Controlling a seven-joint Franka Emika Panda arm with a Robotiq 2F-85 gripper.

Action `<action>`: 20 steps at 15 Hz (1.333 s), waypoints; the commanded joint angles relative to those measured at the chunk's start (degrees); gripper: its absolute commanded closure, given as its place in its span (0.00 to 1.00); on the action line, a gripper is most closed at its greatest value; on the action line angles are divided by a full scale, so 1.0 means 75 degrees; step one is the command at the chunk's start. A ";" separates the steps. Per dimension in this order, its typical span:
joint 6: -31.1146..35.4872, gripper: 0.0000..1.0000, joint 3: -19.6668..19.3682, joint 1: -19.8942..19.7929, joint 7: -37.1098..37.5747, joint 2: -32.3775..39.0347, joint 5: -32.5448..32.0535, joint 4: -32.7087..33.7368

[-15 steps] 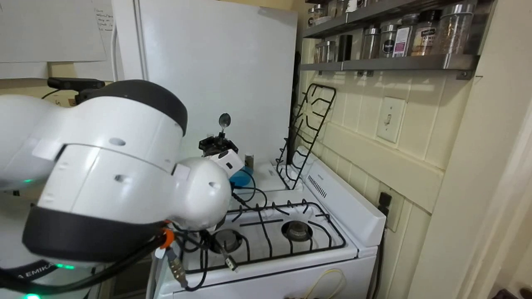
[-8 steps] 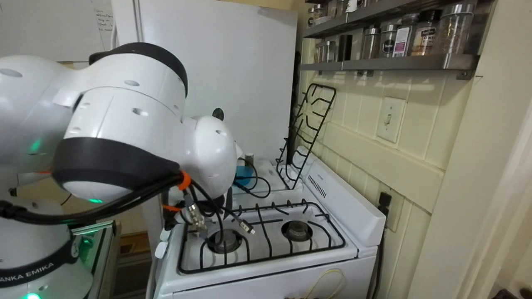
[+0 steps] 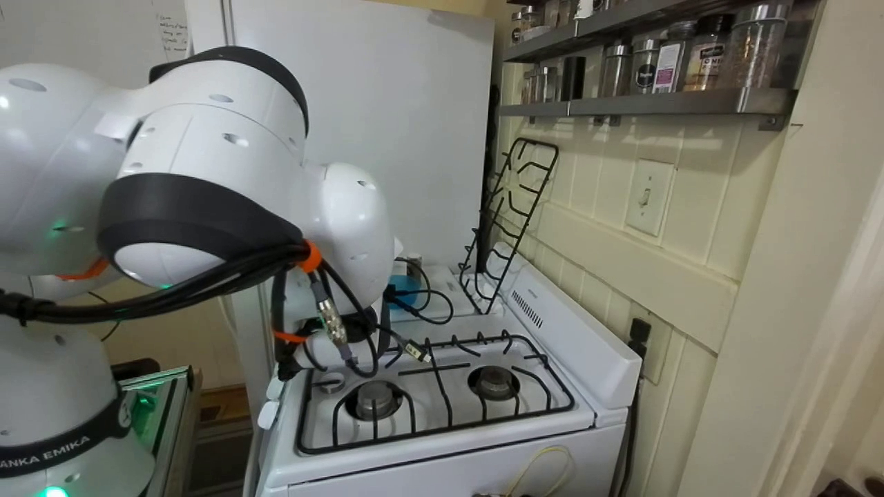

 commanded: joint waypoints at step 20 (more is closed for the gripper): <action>0.0244 0.98 -0.0459 0.0845 0.0971 -0.0102 -0.0067 0.0469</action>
